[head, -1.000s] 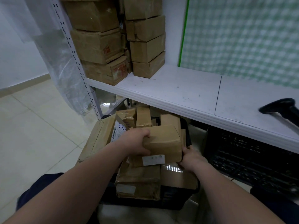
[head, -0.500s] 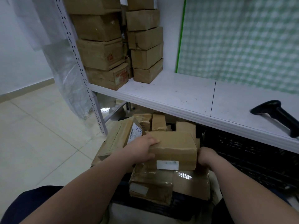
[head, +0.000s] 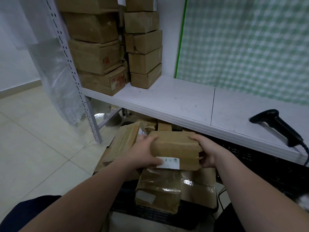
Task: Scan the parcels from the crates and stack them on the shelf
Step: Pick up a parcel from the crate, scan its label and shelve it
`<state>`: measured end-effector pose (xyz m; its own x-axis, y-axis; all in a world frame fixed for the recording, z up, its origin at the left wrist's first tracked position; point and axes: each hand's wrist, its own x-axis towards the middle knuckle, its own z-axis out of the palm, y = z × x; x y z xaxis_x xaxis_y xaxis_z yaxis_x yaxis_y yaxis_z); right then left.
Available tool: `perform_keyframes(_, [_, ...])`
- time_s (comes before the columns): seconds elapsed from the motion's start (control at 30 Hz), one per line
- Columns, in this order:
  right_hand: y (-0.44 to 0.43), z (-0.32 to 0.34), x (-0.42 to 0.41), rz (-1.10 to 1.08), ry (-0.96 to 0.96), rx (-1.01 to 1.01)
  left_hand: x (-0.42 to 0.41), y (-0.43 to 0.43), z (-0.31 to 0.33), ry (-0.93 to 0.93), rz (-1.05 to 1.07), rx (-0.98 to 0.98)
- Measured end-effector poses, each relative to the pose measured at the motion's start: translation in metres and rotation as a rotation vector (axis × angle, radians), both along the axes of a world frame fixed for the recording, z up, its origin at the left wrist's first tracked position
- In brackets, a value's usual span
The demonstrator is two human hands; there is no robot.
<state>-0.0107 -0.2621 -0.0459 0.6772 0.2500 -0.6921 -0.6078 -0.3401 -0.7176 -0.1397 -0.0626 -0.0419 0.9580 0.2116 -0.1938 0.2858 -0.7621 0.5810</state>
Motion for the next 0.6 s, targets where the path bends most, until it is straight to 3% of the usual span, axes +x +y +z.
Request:
perform_keyframes(0.17, [-0.009,0.039,0.002,-0.014,0.031,0.089,0.007,-0.004,0.023,-0.229,-0.035,0.167])
perform_keyframes(0.3, [-0.022,0.062,0.014,-0.036,-0.053,0.106,0.018,-0.004,0.04,-0.282,-0.037,0.101])
perform_keyframes(0.4, [-0.03,0.076,0.023,-0.1,-0.146,0.219,0.03,-0.005,0.052,-0.251,0.094,-0.188])
perform_keyframes(0.53, [-0.029,0.088,0.029,-0.07,-0.251,0.351,0.043,-0.017,0.066,-0.132,0.244,-0.854])
perform_keyframes(0.6, [-0.027,0.09,0.029,-0.029,-0.287,0.37,0.049,-0.028,0.072,-0.117,0.245,-1.082])
